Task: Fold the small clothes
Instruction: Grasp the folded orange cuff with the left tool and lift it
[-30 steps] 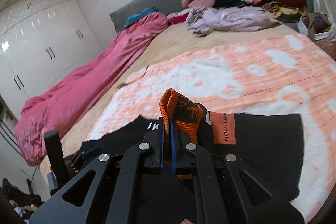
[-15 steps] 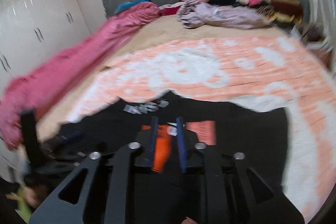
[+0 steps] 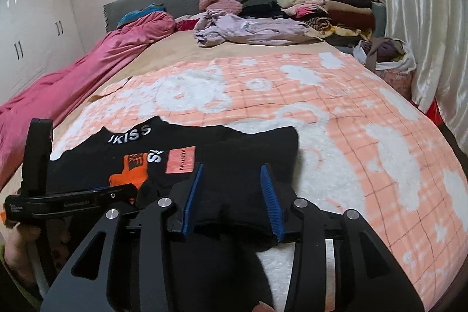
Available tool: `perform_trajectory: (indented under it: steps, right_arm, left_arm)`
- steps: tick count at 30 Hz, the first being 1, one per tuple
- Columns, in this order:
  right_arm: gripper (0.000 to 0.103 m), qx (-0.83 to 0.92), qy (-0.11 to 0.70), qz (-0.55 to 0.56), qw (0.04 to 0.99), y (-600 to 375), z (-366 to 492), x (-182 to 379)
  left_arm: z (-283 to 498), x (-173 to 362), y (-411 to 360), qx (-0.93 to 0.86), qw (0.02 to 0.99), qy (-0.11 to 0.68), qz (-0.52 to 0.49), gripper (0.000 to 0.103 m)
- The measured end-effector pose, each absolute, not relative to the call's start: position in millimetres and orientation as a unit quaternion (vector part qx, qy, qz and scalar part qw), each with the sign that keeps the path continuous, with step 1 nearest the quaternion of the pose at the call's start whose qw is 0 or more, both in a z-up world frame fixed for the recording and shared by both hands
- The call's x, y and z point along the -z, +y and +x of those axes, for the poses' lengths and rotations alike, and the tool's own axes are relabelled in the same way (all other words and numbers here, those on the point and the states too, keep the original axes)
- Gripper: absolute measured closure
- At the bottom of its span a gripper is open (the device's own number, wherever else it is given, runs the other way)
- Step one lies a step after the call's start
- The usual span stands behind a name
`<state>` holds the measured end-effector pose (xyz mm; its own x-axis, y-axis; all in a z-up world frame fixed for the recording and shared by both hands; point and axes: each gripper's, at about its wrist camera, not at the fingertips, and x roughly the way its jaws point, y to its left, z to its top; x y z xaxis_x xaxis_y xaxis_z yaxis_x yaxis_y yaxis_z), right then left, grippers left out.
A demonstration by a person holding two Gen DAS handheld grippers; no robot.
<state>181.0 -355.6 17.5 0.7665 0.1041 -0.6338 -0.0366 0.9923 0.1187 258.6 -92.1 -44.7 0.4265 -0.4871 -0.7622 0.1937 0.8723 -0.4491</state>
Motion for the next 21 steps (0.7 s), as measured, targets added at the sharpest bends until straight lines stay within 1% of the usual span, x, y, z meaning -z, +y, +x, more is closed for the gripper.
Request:
perform_trajectory:
  steps: [1,3,6,7,11,16,21]
  right_arm:
    - [0.064,-0.036,0.339,0.054,0.939,-359,181,-16]
    - [0.064,-0.035,0.340,0.058,0.938,-361,181,-15]
    - [0.064,-0.032,0.344,0.064,0.936,-364,181,-10]
    - [0.064,-0.030,0.345,0.064,0.936,-365,181,-8]
    - [0.064,-0.026,0.353,0.066,0.933,-366,184,-2]
    - [0.064,-0.036,0.360,0.053,0.931,-357,186,1]
    - [0.064,-0.050,0.374,0.036,0.925,-342,189,7]
  left_arm:
    - [259,44,-93,0.211,0.830,0.493,-0.156,0.075]
    - [262,46,-93,0.217,0.829,0.487,-0.169,0.087]
    - [260,44,-93,0.227,0.837,0.470,-0.166,0.095]
    - [258,42,-92,0.230,0.842,0.460,-0.164,0.096]
    - [249,21,-83,0.222,0.872,0.413,-0.143,0.097]
    - [233,-11,-44,0.183,0.908,0.352,-0.135,0.097]
    - [219,-15,-7,0.134,0.919,0.347,-0.129,0.097]
